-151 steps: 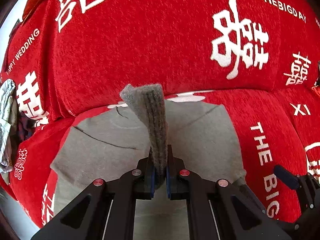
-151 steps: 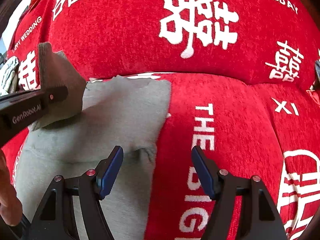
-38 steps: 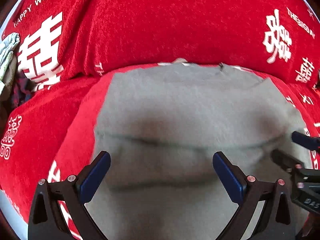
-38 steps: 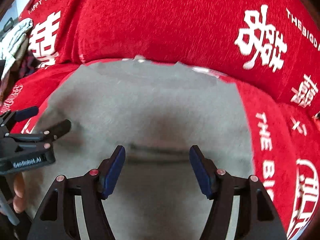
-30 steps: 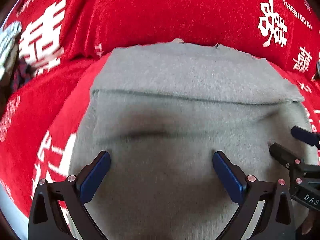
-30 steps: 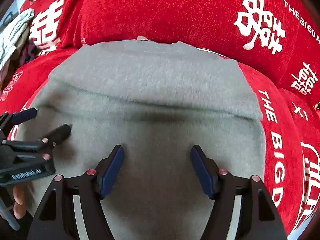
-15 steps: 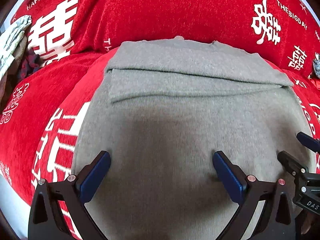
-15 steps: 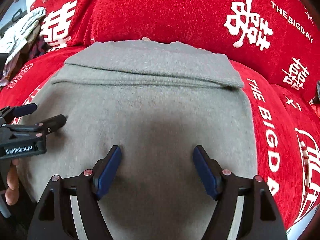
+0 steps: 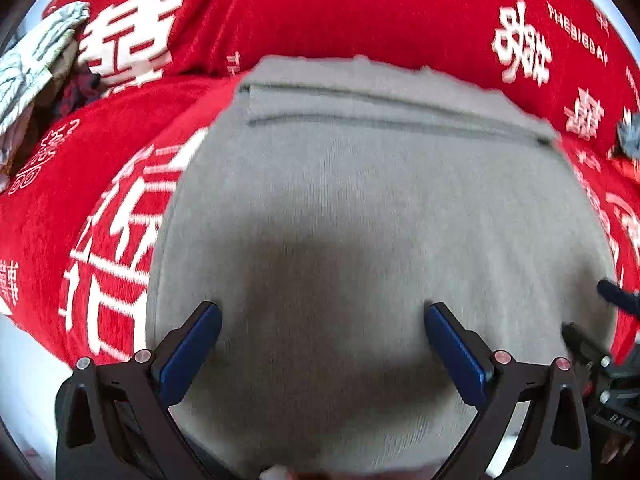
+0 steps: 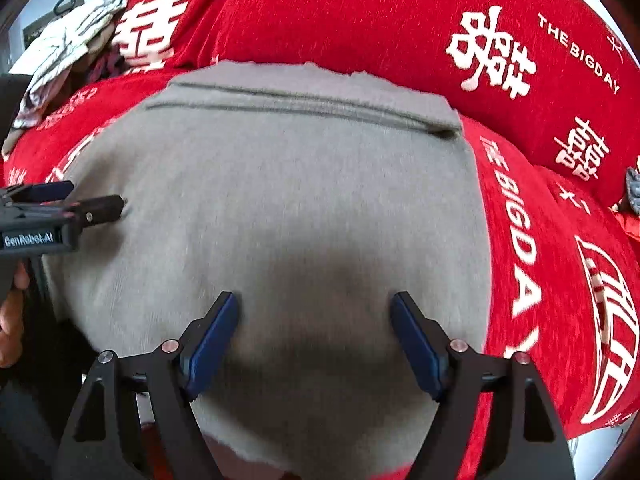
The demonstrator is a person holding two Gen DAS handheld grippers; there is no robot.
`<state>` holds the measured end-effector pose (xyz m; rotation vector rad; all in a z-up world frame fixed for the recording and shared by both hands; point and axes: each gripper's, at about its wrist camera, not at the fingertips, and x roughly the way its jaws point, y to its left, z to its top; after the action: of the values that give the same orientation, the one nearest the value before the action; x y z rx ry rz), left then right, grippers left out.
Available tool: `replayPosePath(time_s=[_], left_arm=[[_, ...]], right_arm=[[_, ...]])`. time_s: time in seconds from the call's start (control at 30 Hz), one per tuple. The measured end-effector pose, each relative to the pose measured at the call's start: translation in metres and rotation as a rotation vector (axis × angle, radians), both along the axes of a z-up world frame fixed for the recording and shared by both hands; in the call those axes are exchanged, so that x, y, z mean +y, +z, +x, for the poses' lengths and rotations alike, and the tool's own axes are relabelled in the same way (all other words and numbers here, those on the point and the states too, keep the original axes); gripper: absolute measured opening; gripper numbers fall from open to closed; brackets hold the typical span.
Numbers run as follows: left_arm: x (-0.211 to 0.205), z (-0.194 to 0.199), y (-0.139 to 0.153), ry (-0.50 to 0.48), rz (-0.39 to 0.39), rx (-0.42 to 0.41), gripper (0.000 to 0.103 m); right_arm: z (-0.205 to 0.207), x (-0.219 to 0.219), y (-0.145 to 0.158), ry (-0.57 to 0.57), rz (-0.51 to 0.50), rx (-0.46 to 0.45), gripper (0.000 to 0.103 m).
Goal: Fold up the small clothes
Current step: 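Grasp the side edge of the folded grey sweater with both grippers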
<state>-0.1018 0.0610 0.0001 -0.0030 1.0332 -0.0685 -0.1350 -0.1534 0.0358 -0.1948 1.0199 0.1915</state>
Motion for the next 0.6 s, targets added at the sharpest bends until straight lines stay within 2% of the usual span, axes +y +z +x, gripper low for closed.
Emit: replayPosePath(time_s=[0.1,0.2,0.33,0.4,0.47,0.53,0.6], left_arm=[[0.015,-0.018,0.007,0.026,0.007,-0.026,0.102],[0.052,-0.028,0.011,0.118,-0.061,-0.034,0.102],[0.090,-0.028,-0.006,0.188,-0.162,0.057,0.102],[0.091,-0.028,-0.018,0.166,-0.210,0.116,0.102],[0.079,-0.029,-0.028,0.105,-0.217,0.171,0.102],[0.060,-0.031,-0.030,0.056,-0.153,0.179,0.102],[0.049,-0.034,-0.026,0.013,-0.130,0.159,0.102]], right_arm=[[-0.016,-0.013,0.005,-0.027,-0.010,0.022,0.081],[-0.031,-0.035,0.007,-0.084,0.019,0.019,0.081],[-0.036,-0.070,-0.004,-0.205,0.096,0.089,0.081],[-0.037,-0.077,-0.011,-0.231,0.146,0.122,0.081],[-0.038,-0.072,-0.012,-0.227,0.129,0.114,0.082],[-0.039,-0.061,-0.014,-0.209,0.108,0.118,0.082],[-0.042,-0.049,-0.017,-0.182,0.089,0.108,0.082]])
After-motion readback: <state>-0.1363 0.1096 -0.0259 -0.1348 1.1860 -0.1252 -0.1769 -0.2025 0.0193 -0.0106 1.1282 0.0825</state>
